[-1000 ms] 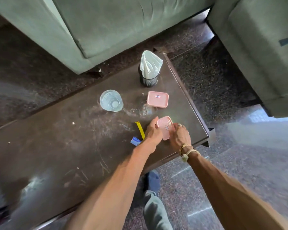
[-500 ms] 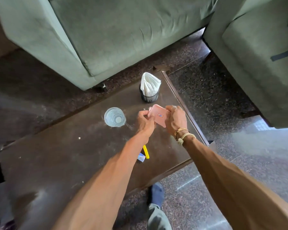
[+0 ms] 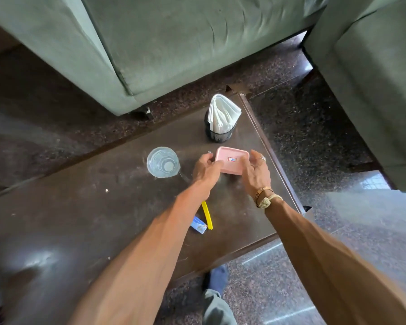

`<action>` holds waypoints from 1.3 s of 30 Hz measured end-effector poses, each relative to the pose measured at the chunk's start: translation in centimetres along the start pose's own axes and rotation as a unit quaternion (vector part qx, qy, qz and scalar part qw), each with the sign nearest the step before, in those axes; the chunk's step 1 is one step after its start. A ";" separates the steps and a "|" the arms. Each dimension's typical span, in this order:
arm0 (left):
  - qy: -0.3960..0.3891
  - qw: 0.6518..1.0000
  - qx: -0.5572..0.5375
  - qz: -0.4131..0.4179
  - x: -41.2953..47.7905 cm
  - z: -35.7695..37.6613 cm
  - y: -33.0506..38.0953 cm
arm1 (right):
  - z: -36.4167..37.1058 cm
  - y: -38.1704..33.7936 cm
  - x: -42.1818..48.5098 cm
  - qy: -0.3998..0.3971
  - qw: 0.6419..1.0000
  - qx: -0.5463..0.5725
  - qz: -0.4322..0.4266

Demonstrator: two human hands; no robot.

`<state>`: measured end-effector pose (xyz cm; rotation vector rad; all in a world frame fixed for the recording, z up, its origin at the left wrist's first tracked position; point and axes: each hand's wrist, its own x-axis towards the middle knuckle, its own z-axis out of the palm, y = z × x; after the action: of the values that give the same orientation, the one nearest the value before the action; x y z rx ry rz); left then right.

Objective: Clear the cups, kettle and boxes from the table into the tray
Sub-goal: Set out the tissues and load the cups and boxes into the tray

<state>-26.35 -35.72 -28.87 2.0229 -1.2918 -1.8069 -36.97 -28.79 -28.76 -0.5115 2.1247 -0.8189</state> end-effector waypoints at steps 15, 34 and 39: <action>-0.039 0.985 -0.161 -0.039 -7.9 -6.4 1.8 | -1.4 -5.4 -7.8 -0.057 0.985 0.139 0.087; 0.111 0.948 -0.299 0.008 -20.3 -47.0 -5.9 | 24.4 -25.0 -29.7 -0.293 0.954 0.037 -0.056; 0.200 0.932 -0.302 -0.001 -23.2 -58.9 -11.0 | 34.9 -27.3 -37.1 -0.373 0.925 0.050 -0.056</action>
<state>32.03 -38.47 -2.29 1.8781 -0.5281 -1.4338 15.45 -39.58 -7.00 -0.7530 1.3531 -0.6478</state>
